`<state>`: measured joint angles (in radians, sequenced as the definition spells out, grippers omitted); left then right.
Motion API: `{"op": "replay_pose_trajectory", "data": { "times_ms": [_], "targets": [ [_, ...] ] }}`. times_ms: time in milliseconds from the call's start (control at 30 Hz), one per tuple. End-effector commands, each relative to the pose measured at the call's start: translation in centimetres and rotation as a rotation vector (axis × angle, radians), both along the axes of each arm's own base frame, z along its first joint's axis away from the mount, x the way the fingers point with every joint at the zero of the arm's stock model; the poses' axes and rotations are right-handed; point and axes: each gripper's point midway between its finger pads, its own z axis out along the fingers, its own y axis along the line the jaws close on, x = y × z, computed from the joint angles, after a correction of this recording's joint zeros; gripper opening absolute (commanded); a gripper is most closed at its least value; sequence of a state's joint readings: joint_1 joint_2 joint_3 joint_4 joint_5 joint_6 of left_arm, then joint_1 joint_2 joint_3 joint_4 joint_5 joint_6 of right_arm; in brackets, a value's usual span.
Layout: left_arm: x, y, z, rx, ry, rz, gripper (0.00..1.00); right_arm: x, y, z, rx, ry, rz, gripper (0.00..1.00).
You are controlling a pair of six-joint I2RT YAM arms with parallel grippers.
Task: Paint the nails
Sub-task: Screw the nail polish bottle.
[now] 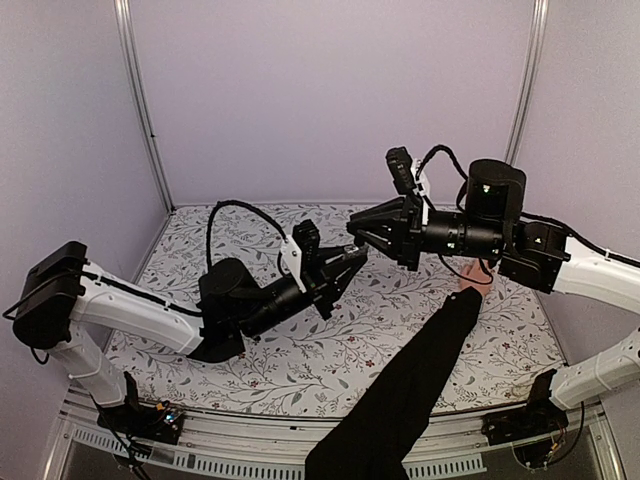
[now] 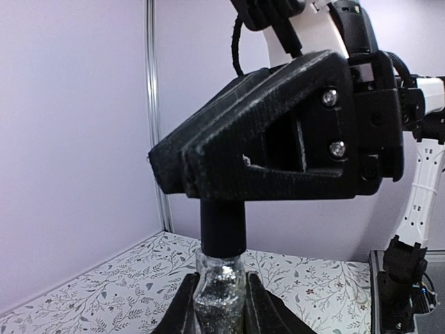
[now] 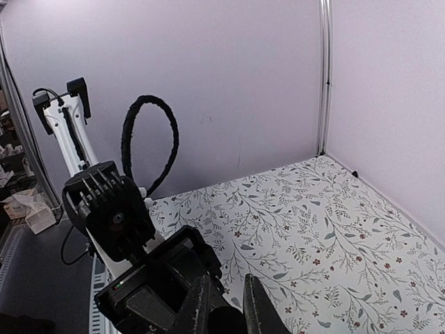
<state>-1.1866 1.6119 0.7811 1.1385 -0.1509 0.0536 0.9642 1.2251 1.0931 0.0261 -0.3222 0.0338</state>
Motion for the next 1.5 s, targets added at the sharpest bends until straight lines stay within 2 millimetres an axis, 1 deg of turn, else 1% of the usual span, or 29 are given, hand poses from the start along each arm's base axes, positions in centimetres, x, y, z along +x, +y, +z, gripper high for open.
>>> {"op": "replay_pose_trajectory", "data": {
  "times_ms": [0, 100, 200, 267, 367, 433, 567, 767, 933, 1000, 1167, 1300, 1400, 1467],
  "targets": [
    [-0.1, 3.0, 6.4, -0.206, -0.064, -0.064, 0.0, -3.2, 0.3, -4.1, -0.107, 0.093, 0.127, 0.19],
    [-0.4, 2.3, 6.0, -0.18, -0.051, -0.125, 0.0, -3.5, 0.3, -3.7, -0.103, 0.084, 0.145, 0.31],
    [-0.6, 2.0, 5.8, -0.169, -0.042, -0.174, 0.0, -3.9, 0.1, -3.1, -0.097, 0.067, 0.16, 0.4],
    [-1.0, 2.0, 5.6, -0.158, -0.039, -0.229, 0.0, -4.2, -0.2, -2.5, -0.093, 0.052, 0.17, 0.49],
    [-2.3, 1.7, 5.0, -0.116, -0.039, -0.36, 0.0, -5.2, -0.8, -1.6, -0.086, 0.003, 0.211, 0.65],
    [-3.2, 1.4, 4.5, -0.079, -0.044, -0.447, 0.0, -5.7, -1.1, -1.1, -0.088, -0.01, 0.23, 0.73],
    [-5.4, 1.1, 3.5, -0.002, -0.047, -0.628, 0.0, -6.9, -1.6, -0.9, -0.113, -0.039, 0.287, 0.79],
    [-8.2, 0.9, 2.3, 0.067, -0.037, -0.87, 0.0, -8.6, -1.7, -0.5, -0.132, -0.059, 0.397, 0.78],
    [-9.7, 0.8, 1.7, 0.086, -0.01, -1.015, 0.0, -9.7, -1.6, 0.0, -0.137, -0.101, 0.475, 0.75],
    [-10.1, 0.8, 1.5, 0.088, -0.002, -1.061, 0.0, -10.0, -1.6, 0.5, -0.132, -0.117, 0.5, 0.71],
    [-10.2, 0.6, 1.3, 0.08, 0.03, -1.112, 0.0, -10.9, -1.6, 1.4, -0.112, -0.148, 0.561, 0.61],
    [-10.2, 0.4, 1.2, 0.076, 0.038, -1.123, 0.0, -11.3, -1.4, 1.4, -0.103, -0.146, 0.601, 0.52],
    [-10.2, 0.5, 1.4, 0.064, 0.033, -1.129, 0.0, -11.5, -1.3, 1.1, -0.106, -0.143, 0.62, 0.51],
    [-10.3, 0.5, 1.5, 0.061, 0.03, -1.135, 0.0, -11.6, -1.2, 1.0, -0.104, -0.141, 0.631, 0.48]
  ]
}}
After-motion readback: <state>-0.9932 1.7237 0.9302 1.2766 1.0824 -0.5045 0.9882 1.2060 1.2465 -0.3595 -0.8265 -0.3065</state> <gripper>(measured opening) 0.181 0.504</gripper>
